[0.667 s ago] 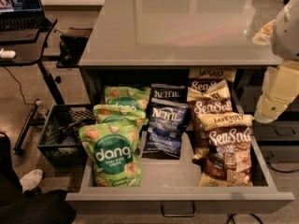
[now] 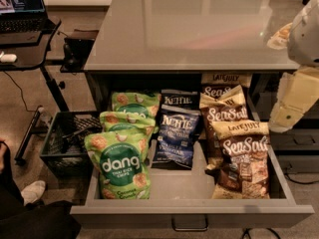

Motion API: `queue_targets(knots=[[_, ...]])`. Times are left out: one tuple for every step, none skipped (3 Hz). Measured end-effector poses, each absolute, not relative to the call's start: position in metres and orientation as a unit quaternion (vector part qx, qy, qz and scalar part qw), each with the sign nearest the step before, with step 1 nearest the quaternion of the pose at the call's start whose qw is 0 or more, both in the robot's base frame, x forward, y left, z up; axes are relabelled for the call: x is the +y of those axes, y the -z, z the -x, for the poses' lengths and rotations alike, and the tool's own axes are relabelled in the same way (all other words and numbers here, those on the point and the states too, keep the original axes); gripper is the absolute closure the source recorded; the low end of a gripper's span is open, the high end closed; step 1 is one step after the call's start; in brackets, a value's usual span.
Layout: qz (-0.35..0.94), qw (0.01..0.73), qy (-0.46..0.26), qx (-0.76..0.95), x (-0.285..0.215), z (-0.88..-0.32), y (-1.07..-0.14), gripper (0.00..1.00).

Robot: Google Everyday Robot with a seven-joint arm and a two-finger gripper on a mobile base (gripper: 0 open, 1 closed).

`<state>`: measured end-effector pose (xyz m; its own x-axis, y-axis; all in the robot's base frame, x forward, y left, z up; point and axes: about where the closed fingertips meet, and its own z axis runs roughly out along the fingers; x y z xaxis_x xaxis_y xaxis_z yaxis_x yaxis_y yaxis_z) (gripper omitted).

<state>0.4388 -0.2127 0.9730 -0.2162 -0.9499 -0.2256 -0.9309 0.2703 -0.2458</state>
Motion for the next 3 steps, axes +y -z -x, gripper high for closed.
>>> queue_targets(knots=[[0.592,0.173,-0.012,0.787,-0.205,-0.446,-0.927,0.00],[0.587,0.169,-0.037,0.791,-0.195,-0.463,-0.868,0.00],[0.592,0.177,-0.047,0.785,-0.181,-0.483,-0.829,0.00]])
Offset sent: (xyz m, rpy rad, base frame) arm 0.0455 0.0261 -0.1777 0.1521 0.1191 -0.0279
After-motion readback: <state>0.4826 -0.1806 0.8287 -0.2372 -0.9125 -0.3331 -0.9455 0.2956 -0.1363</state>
